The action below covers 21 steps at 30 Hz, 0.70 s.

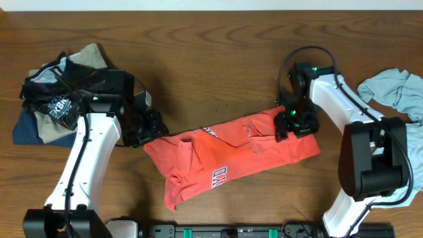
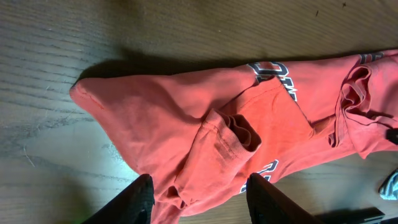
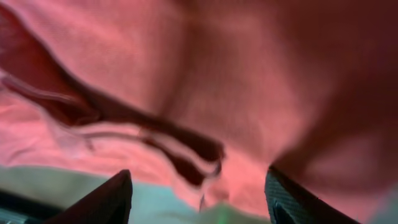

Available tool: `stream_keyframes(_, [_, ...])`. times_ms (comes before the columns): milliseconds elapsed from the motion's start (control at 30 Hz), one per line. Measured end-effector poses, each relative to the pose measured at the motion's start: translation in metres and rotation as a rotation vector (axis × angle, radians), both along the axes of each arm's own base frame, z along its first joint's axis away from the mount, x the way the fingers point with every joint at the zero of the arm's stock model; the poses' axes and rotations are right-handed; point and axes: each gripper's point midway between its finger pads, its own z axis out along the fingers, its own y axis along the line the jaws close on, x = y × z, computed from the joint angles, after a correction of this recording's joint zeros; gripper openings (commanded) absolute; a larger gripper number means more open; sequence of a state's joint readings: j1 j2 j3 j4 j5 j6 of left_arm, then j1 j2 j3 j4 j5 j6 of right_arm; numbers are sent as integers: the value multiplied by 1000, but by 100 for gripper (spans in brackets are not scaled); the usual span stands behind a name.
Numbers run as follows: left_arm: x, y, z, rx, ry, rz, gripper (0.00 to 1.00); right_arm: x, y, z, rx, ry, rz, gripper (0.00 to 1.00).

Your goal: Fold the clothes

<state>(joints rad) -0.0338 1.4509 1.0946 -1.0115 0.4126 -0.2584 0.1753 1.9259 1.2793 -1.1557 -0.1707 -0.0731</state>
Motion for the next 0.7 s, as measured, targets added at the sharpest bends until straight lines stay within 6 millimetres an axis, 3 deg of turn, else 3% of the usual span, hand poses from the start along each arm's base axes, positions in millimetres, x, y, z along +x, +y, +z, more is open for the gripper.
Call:
stream_keyframes(233, [0,0,0,0,0,0,50,-21,17,-14,87,45,33,39])
stream_keyframes(500, [0,0,0,0,-1,0,50,-48,64,14,435,130,145,45])
stream_keyframes(700, [0,0,0,0,-1,0,50,-51,85,28,601,106,206,46])
